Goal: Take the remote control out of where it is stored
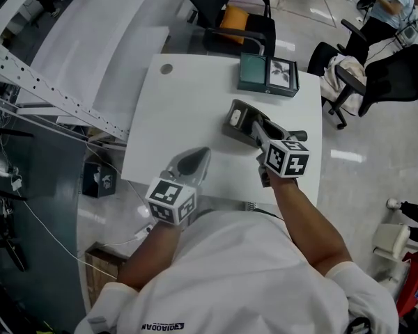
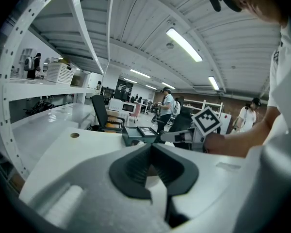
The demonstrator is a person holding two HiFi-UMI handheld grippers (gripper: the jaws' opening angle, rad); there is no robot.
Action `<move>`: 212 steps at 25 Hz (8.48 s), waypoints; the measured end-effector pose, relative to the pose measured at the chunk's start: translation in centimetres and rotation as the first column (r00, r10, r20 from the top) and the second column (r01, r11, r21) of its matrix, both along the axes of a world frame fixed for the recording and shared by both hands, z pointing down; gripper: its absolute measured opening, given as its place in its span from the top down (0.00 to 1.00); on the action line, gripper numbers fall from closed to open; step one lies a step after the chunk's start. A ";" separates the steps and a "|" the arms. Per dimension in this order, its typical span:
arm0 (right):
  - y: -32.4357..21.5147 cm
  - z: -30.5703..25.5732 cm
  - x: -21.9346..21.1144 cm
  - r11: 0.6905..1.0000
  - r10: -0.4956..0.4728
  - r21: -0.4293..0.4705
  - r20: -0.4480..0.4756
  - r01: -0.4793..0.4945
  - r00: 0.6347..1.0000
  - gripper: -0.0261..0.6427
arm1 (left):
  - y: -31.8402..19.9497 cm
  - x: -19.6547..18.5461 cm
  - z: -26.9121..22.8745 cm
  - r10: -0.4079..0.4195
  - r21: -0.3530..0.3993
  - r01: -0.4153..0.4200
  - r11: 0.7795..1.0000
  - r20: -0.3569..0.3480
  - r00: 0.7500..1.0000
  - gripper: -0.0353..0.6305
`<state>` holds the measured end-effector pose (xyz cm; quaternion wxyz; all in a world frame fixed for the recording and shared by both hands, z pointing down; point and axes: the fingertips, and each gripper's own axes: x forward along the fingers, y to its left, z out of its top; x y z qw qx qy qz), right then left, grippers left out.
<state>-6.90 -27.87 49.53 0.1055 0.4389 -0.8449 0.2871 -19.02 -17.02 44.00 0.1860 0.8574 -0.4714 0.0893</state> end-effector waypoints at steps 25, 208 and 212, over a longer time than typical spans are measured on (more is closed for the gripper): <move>3.3 -2.4 11.9 0.981 0.194 -0.020 0.193 -0.193 0.962 0.86 | -0.9 4.5 0.7 0.093 -0.015 -0.093 0.996 0.006 0.996 0.94; 9.2 3.3 7.5 0.726 -0.580 0.066 -0.475 0.684 0.662 0.61 | -0.6 7.9 1.4 -0.008 -0.073 0.008 0.997 0.006 1.000 0.94; 11.3 5.3 8.6 0.703 -0.606 0.048 -0.481 0.709 0.633 0.61 | -0.8 9.0 1.8 0.023 -0.081 -0.022 0.996 0.008 1.000 0.94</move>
